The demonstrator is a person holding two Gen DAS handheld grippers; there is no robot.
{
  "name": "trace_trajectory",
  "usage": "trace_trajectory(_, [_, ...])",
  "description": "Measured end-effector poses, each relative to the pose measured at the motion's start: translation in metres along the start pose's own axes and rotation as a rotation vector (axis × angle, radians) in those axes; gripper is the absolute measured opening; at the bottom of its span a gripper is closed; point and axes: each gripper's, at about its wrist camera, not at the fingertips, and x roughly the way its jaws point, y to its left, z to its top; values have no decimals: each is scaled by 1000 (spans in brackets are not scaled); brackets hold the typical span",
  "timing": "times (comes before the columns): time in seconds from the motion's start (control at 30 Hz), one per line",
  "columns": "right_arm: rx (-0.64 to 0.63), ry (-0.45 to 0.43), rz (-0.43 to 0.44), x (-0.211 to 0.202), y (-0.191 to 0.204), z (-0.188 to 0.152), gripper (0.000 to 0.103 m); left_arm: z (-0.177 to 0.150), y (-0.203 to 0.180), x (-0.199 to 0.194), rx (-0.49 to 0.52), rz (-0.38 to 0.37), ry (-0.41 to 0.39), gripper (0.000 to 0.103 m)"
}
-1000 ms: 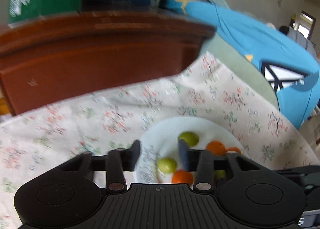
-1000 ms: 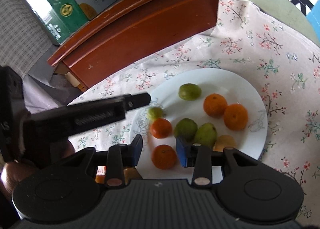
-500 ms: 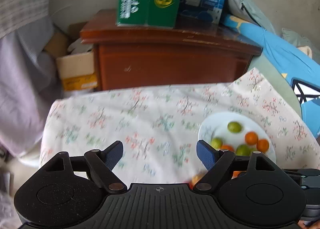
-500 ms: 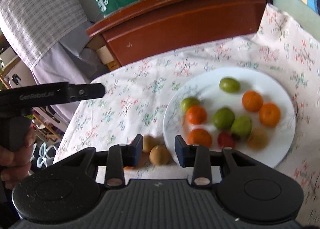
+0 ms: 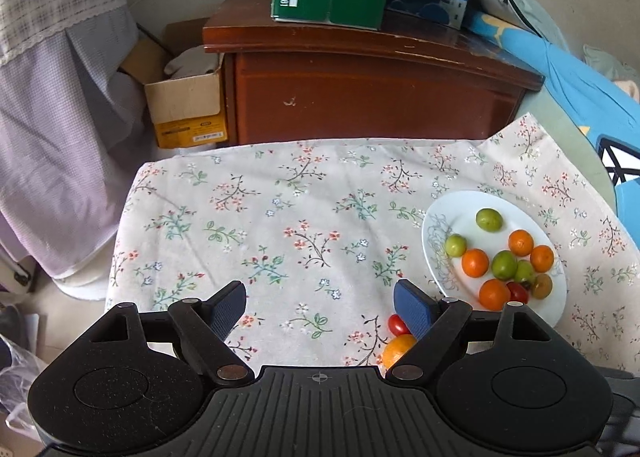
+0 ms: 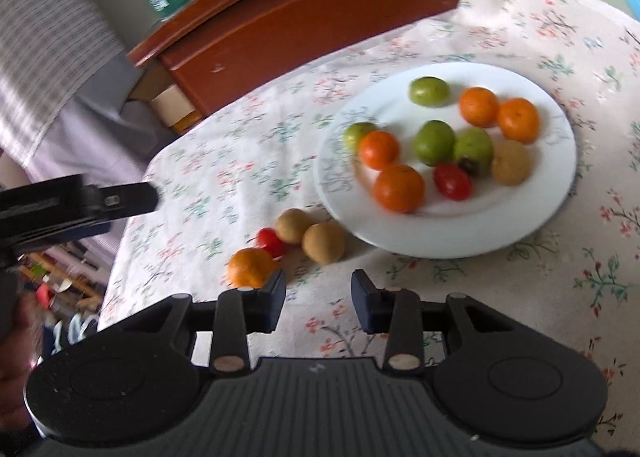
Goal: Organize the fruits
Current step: 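Open the left gripper over the plate and move both grippers back to the fruits, then grasp a tangerine with the left gripper while the right gripper grasps a brown kiwi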
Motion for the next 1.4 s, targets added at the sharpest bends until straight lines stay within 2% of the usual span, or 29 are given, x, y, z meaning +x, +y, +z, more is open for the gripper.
trace_trajectory(0.13, [46,5,5,10,0,2,38,-2,12,0,-34,-5,8,83])
trace_trajectory(0.43, [15,-53,-49,17,9,5,38,-9,24,7,-66,-7,40,83])
trace_trajectory(0.5, [8,-60,-55,19,10,5,37,-10,23,8,-56,-7,42,83])
trace_trajectory(0.6, [-4,-62,-67,23,11,6,28,-13,20,11,-34,-6,49,83])
trace_trajectory(0.67, [-6,-68,-71,25,10,7,27,-16,17,14,-19,-11,60,83])
trace_trajectory(0.83, [-18,-46,-66,18,11,6,26,-23,9,21,19,-45,91,83])
trace_trajectory(1.1, [-57,-20,-115,1,10,-2,26,-40,-20,35,123,-100,140,83])
trace_trajectory(1.37, [5,-16,-145,-11,-3,-8,26,-44,-33,41,136,-167,110,79])
trace_trajectory(1.4, [11,-13,-147,-11,-4,-8,26,-44,-34,42,136,-171,106,76])
